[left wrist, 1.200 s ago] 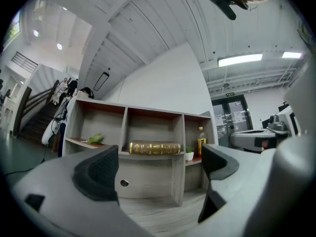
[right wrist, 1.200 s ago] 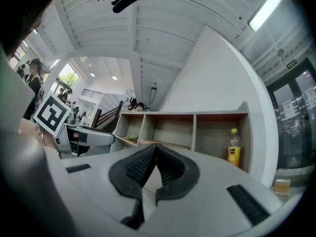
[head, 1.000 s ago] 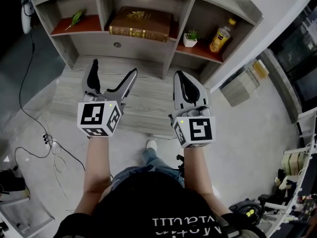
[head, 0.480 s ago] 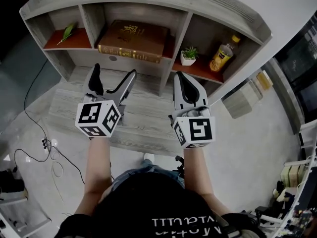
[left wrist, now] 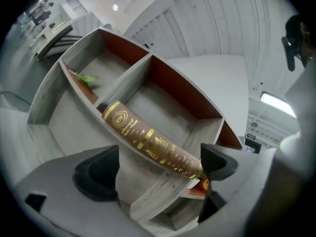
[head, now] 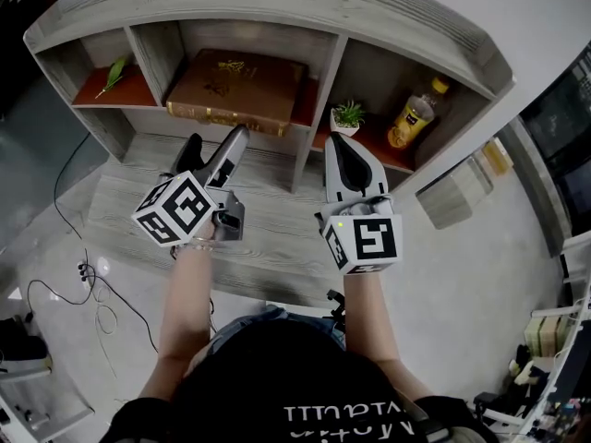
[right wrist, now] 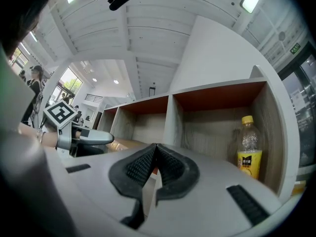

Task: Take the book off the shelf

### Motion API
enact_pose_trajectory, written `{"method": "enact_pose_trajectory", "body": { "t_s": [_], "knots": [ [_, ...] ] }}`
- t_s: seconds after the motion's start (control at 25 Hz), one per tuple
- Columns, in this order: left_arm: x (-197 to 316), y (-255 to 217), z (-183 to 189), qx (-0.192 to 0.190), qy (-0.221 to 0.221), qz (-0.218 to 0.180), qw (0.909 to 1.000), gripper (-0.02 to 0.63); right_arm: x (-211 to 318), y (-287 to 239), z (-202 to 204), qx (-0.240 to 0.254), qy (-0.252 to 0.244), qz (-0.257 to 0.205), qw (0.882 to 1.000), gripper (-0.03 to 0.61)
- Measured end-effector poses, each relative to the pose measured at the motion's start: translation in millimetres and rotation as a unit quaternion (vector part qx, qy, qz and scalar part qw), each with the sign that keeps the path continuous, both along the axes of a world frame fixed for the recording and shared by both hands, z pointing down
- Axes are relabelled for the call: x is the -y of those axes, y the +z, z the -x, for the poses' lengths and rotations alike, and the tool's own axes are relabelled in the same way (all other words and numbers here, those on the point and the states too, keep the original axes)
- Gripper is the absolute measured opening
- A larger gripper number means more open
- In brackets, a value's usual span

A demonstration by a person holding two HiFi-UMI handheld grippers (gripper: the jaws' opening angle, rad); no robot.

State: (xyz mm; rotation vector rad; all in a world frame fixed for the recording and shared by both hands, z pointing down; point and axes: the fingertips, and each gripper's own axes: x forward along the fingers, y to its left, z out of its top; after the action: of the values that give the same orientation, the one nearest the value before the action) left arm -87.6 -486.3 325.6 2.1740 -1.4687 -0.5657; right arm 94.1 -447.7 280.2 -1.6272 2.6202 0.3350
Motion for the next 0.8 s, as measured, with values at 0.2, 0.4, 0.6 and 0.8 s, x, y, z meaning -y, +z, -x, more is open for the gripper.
{"method": "enact_pose_trajectory", "body": {
  "t_s": [0.2, 0.4, 0.6, 0.8],
  "knots": [
    [18, 5, -5, -0.101, -0.003, 0.034, 0.9943, 0.511, 8, 2, -6, -0.007, -0.003, 0.001, 1.0, 0.015],
    [37, 7, -4, -0.206, 0.0, 0.069, 0.9761, 0.479, 14, 3, -15, -0.007, -0.001, 0.005, 1.0, 0.015],
    [55, 9, 0, -0.237, -0.022, 0.093, 0.9669, 0.463, 16, -1, -21, -0.014, 0.005, -0.003, 1.0, 0.015],
    [69, 18, 1, -0.308, -0.03, 0.137, 0.9408, 0.448, 15, -5, -23, -0.018, 0.006, -0.009, 1.0, 0.015]
  ]
}}
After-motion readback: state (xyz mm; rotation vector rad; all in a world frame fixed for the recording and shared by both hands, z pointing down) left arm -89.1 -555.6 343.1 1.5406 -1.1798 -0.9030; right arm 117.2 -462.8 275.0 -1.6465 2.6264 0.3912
